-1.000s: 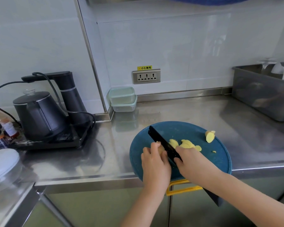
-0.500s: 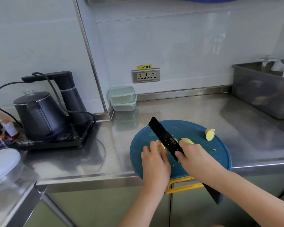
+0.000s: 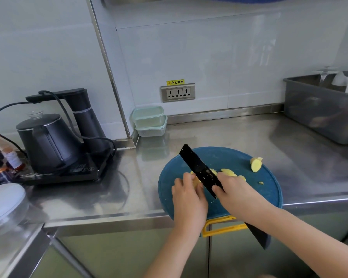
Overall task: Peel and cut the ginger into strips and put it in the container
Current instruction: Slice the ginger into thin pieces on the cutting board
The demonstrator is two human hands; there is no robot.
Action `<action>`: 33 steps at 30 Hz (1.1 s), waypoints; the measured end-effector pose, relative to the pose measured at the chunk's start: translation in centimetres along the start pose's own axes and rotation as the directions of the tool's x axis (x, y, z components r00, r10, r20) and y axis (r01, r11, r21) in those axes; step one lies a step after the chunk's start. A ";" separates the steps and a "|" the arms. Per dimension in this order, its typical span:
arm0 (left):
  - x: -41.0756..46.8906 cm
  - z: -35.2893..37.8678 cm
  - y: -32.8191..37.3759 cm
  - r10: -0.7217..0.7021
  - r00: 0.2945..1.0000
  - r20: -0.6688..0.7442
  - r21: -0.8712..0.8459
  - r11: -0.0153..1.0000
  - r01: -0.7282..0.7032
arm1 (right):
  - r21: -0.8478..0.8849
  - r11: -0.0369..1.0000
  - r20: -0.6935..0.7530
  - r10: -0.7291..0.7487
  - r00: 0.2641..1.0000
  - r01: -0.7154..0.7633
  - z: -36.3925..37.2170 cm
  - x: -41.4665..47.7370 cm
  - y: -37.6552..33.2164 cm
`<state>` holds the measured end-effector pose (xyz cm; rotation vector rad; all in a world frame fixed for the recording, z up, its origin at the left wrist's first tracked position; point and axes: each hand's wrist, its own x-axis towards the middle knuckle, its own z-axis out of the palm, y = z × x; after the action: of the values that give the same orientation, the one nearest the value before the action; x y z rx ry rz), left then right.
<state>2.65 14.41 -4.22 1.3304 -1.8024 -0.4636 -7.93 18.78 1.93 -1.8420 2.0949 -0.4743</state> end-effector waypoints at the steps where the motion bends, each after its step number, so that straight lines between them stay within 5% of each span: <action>1: 0.0 0.0 0.0 -0.003 1.000 0.002 0.000 1.000 0.003 | -0.005 1.000 0.011 0.003 1.000 -0.003 0.0 0.2 0.0; 7: 0.1 0.0 -0.2 0.004 1.000 0.008 0.017 1.000 -0.004 | 0.097 0.993 0.127 0.057 0.990 -0.069 -1.4 1.1 0.1; 14: 0.0 0.5 -0.2 0.025 0.999 -0.022 0.064 0.998 -0.024 | -0.090 0.996 0.036 -0.024 0.999 0.027 -0.3 1.4 0.3; 33: 0.0 0.4 0.1 -0.001 1.000 0.000 0.074 0.997 0.001 | -0.097 0.995 0.083 -0.029 0.996 0.037 -0.4 2.4 -1.0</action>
<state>2.27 14.37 -4.38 1.3816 -1.8352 -0.4003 -7.48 16.32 2.66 -1.9193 2.0707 -0.3037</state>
